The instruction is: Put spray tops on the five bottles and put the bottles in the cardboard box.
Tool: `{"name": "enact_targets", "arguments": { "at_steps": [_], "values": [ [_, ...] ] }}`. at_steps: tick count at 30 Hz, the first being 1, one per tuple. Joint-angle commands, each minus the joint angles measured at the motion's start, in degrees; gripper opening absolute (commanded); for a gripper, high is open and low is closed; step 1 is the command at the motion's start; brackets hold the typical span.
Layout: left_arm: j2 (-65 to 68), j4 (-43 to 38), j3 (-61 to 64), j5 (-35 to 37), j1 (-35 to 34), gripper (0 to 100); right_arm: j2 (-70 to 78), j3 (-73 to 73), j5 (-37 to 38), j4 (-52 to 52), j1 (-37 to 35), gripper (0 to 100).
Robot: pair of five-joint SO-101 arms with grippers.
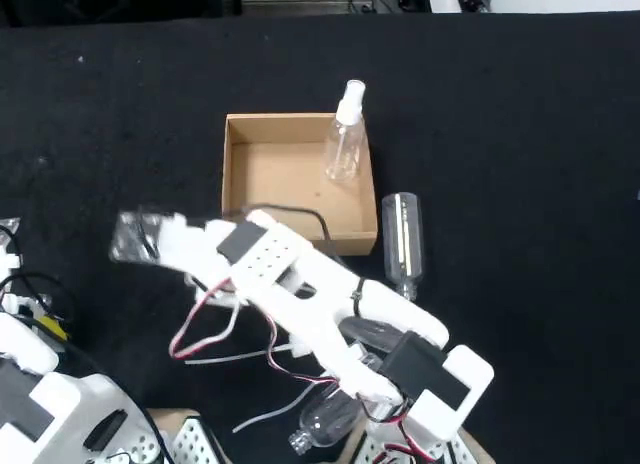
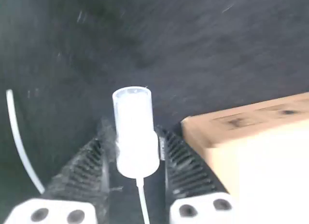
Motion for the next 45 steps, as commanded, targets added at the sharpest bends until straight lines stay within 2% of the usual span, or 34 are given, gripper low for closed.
{"name": "enact_targets", "arguments": {
  "at_steps": [1,6,11,15,20,26,31,38,45],
  "values": [
    [-4.66,0.53,-3.03,-0.18,-0.04,3,-5.76,-10.59,-5.98,3.25,1.14,1.1],
    [-13.63,0.44,-0.92,3.08,0.04,3,-10.95,-17.1,-13.98,6.86,1.14,1.1],
    [-24.97,-0.97,4.53,5.01,3.38,3,-17.27,-21.05,-21.45,9.58,1.32,1.1],
    [-32.88,-9.23,10.51,12.04,7.34,3,-23.25,-23.43,-26.64,10.37,1.41,1.1],
    [-42.64,-10.11,12.26,20.31,12.18,3,-30.55,-25.8,-30.07,9.85,6.77,1.1],
    [-51.43,-10.55,11.91,34.99,25.1,3,-36.0,-28.62,-32.18,8.35,8.18,1.2],
    [-58.2,-12.84,13.32,42.81,34.15,3,-38.37,-29.23,-34.46,2.9,9.76,1.2],
    [-69.45,-24.88,23.96,45.01,39.87,3,-43.21,-28.18,-34.81,-0.53,10.55,1.1],
    [-79.65,-29.36,31.96,45.1,47.6,3,-49.1,-20.26,-35.16,-3.43,15.91,1.1]
  ]
}}
